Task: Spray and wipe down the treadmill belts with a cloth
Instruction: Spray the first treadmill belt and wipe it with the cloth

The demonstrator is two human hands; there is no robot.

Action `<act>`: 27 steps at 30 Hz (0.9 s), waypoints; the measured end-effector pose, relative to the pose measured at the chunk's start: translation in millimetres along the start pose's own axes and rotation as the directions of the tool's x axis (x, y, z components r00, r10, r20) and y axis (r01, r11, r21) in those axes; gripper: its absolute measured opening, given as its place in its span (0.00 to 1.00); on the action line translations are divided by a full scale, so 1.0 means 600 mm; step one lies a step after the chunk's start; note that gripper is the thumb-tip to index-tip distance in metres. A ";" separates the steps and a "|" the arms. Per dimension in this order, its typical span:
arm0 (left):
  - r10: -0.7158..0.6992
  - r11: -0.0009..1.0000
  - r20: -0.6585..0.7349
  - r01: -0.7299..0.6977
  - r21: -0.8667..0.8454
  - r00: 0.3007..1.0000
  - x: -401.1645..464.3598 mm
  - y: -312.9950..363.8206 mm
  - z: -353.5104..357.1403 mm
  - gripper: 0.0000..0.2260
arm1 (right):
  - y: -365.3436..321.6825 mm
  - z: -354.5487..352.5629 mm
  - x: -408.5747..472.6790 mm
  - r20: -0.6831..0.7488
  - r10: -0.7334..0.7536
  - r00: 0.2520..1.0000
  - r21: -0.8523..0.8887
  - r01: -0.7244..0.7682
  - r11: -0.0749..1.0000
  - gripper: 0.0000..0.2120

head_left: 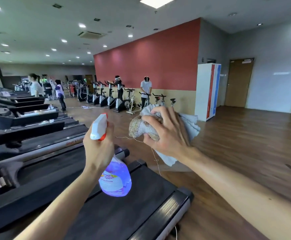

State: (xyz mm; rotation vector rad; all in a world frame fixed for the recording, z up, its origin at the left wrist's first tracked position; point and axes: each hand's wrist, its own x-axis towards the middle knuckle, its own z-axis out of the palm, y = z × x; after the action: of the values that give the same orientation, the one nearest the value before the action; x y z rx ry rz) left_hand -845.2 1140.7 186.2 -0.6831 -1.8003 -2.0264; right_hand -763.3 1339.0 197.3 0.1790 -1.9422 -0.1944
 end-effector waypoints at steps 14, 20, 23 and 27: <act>-0.051 0.991 -0.264 0.082 0.108 0.963 0.133 -0.142 0.219 0.08 | 0.263 0.234 0.037 -0.050 -0.117 0.992 0.210 0.125 0.970 0.17; -0.033 0.982 -0.307 0.088 0.166 0.951 0.214 -0.199 0.235 0.13 | 0.300 0.360 0.071 -0.093 -0.107 0.990 0.296 0.130 0.946 0.17; -0.011 0.982 -0.320 0.071 0.174 0.947 0.266 -0.230 0.237 0.13 | 0.310 0.424 0.089 -0.101 -0.120 0.988 0.308 0.146 0.940 0.18; -0.013 0.989 -0.349 0.064 0.136 0.937 0.329 -0.269 0.237 0.12 | 0.319 0.497 0.114 -0.133 -0.127 0.983 0.278 0.160 0.947 0.19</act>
State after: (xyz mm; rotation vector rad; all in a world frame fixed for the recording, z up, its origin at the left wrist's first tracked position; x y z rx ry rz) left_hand -1079.3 1314.7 175.5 -0.2284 -1.7359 -1.8737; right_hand -1071.9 1526.2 191.9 0.5156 -1.8375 0.0052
